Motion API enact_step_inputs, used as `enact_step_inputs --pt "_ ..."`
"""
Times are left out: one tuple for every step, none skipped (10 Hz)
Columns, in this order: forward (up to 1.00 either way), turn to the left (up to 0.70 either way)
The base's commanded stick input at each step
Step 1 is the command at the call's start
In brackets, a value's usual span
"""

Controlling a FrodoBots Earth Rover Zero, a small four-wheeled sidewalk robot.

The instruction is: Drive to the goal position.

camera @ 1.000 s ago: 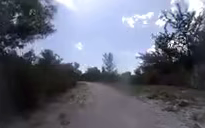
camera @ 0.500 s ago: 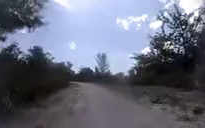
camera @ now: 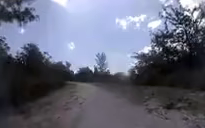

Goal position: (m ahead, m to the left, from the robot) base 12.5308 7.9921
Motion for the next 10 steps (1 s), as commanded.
enact_step_inputs --pt "0.85 0.0" --pt "0.85 0.0" --pt "0.85 0.0" --pt "0.85 0.0" --pt "0.85 0.0" --pt "0.85 0.0" --pt "0.85 0.0" --pt "0.85 0.0" --pt "0.85 0.0" --pt "0.85 0.0"
